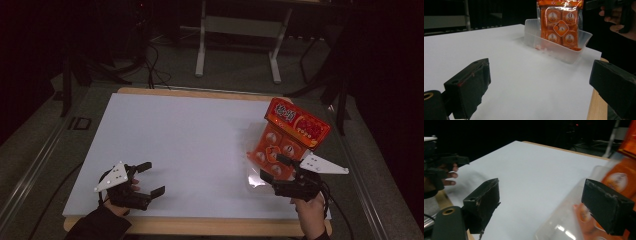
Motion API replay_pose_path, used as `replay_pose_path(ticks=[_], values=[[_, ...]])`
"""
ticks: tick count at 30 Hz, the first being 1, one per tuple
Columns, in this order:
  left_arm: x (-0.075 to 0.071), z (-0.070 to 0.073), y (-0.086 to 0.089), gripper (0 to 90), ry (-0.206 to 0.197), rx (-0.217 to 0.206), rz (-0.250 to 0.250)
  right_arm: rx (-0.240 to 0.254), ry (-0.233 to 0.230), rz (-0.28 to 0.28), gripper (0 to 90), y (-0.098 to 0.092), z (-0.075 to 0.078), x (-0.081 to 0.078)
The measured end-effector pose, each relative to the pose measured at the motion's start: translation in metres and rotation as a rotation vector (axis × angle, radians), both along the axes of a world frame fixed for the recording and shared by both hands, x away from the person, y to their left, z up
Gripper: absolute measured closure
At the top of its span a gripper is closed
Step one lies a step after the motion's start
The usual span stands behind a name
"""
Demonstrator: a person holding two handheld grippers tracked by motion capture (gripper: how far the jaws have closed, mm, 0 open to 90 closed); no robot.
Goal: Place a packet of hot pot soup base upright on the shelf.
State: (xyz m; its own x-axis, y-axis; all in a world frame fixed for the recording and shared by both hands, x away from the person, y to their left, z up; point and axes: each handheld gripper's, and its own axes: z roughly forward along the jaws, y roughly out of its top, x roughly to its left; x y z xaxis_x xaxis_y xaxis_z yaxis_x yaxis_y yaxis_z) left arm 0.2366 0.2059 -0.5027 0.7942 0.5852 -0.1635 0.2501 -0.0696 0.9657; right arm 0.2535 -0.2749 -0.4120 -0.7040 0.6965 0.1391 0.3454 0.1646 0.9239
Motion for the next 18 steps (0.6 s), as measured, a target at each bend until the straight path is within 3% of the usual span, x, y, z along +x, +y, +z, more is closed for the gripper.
replay_pose_path(ticks=[5, 18], values=[[-0.001, 0.0, 0.0, 4.3, -0.002, 0.002, -0.005, -0.013, -0.003, 0.061, 14.3, 0.013, -0.008, 0.002], [-0.002, -0.001, -0.001, 4.3, -0.006, 0.0, -0.004, -0.045, -0.008, 0.123, 14.3, 0.028, -0.021, 0.001]])
